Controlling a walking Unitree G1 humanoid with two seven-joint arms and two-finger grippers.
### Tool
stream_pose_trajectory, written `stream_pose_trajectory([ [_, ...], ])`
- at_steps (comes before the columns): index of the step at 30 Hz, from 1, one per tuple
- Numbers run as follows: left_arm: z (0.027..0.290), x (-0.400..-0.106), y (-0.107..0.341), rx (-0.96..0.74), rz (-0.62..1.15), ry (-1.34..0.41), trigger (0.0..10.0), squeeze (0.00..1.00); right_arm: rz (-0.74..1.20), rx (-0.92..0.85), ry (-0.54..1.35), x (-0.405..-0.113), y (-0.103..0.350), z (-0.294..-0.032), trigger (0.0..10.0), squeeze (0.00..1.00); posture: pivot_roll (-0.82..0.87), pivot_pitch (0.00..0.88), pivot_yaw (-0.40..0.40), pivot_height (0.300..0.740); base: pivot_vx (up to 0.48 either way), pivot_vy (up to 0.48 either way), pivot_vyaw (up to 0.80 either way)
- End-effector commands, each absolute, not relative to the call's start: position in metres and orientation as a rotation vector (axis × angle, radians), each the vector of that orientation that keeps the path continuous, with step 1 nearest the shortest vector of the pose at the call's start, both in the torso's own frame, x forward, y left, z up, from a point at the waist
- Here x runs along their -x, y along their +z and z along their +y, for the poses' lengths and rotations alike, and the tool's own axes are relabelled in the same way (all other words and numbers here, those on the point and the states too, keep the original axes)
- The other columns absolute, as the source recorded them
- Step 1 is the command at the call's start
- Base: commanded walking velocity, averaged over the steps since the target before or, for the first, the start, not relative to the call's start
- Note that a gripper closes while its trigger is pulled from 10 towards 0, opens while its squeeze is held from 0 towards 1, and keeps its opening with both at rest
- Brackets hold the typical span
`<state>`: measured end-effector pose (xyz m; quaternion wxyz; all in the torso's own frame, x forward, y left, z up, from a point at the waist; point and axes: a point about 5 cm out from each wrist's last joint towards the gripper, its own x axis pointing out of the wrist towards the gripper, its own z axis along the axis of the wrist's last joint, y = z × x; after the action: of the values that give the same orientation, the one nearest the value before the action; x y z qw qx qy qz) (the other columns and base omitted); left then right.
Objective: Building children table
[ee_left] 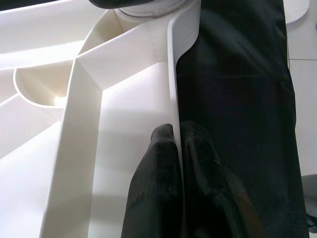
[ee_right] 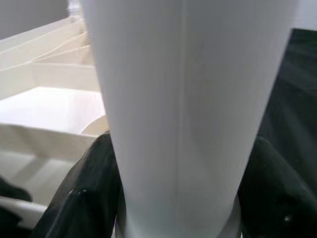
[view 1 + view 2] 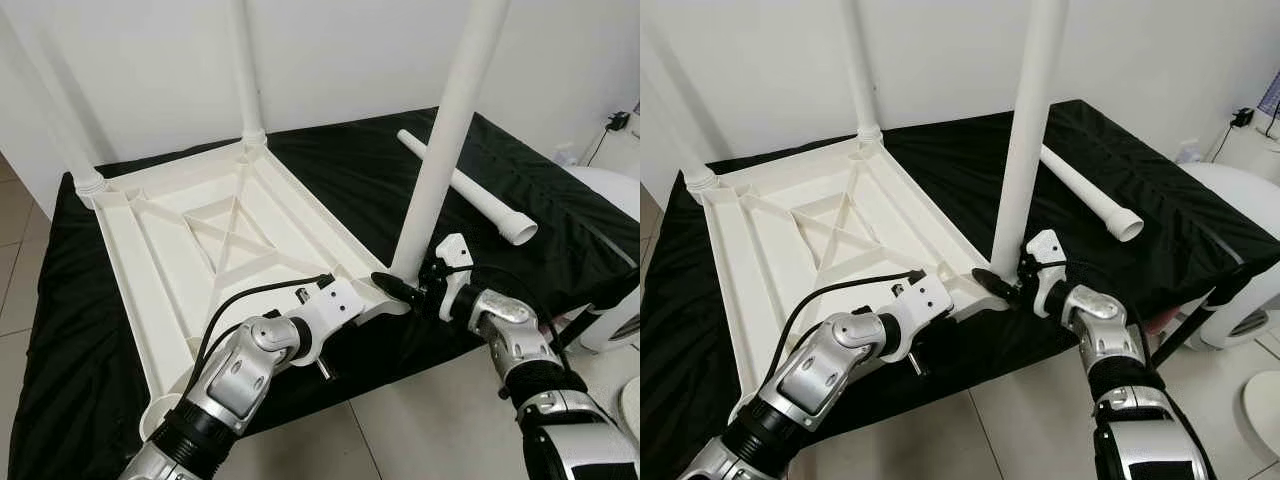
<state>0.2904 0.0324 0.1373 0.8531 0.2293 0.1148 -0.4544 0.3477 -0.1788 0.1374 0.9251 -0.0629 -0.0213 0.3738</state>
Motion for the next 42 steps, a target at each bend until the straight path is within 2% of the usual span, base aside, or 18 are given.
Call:
stream_pose_trajectory([
  [1, 0.03, -0.289, 0.142, -0.49, 0.209, -0.955, 10.0, 0.0, -0.037, 0.093, 0.726, -0.345, 0.13, -0.175, 10.0, 0.0, -0.11, 0.051, 0.052, 0.74, 0.0, 0.0, 0.0],
  [7, 0.028, -0.288, 0.141, -0.489, 0.21, -0.961, 10.0, 0.0, -0.06, 0.065, 0.612, -0.346, 0.129, -0.171, 10.0, 0.0, -0.12, 0.05, 0.053, 0.74, 0.0, 0.0, 0.0],
  [20, 0.026, -0.285, 0.14, -0.489, 0.21, -0.974, 10.0, 0.0, -0.1, -0.026, 0.378, -0.341, 0.133, -0.139, 10.0, 0.0, -0.12, 0.039, 0.042, 0.74, 0.0, 0.0, 0.0],
  [22, 0.026, -0.284, 0.139, -0.489, 0.211, -0.973, 10.0, 0.0, -0.095, -0.065, 0.253, -0.341, 0.135, -0.13, 10.0, 0.0, -0.11, 0.035, 0.038, 0.74, 0.0, 0.0, 0.0],
  [25, 0.026, -0.284, 0.139, -0.488, 0.211, -0.972, 10.0, 0.0, -0.095, -0.065, 0.177, -0.339, 0.133, -0.123, 10.0, 0.0, -0.11, 0.034, 0.036, 0.74, 0.0, 0.0, 0.0],
  [36, 0.026, -0.283, 0.138, -0.488, 0.213, -0.972, 10.0, 0.0, -0.105, -0.067, 0.027, -0.333, 0.134, -0.105, 10.0, 0.0, -0.1, 0.034, 0.03, 0.74, 0.0, 0.0, 0.0],
  [37, 0.026, -0.283, 0.138, -0.488, 0.214, -0.971, 10.0, 0.0, -0.112, -0.075, 0.006, -0.331, 0.138, -0.103, 10.0, 0.41, -0.1, 0.034, 0.029, 0.74, 0.0, 0.0, 0.0],
  [38, 0.026, -0.283, 0.138, -0.488, 0.214, -0.971, 10.0, 0.0, -0.112, -0.075, 0.006, -0.331, 0.138, -0.103, 10.0, 0.41, -0.1, 0.034, 0.029, 0.74, 0.0, 0.0, 0.0],
  [39, 0.026, -0.283, 0.138, -0.489, 0.214, -0.972, 10.0, 0.0, -0.116, -0.075, -0.005, -0.331, 0.14, -0.107, 10.0, 1.0, -0.1, 0.034, 0.029, 0.74, 0.0, 0.0, 0.0],
  [42, 0.026, -0.283, 0.138, -0.489, 0.213, -0.972, 10.0, 0.0, -0.115, -0.08, -0.007, -0.331, 0.14, -0.109, 10.0, 1.0, -0.1, 0.034, 0.029, 0.74, 0.0, 0.0, 0.0],
])
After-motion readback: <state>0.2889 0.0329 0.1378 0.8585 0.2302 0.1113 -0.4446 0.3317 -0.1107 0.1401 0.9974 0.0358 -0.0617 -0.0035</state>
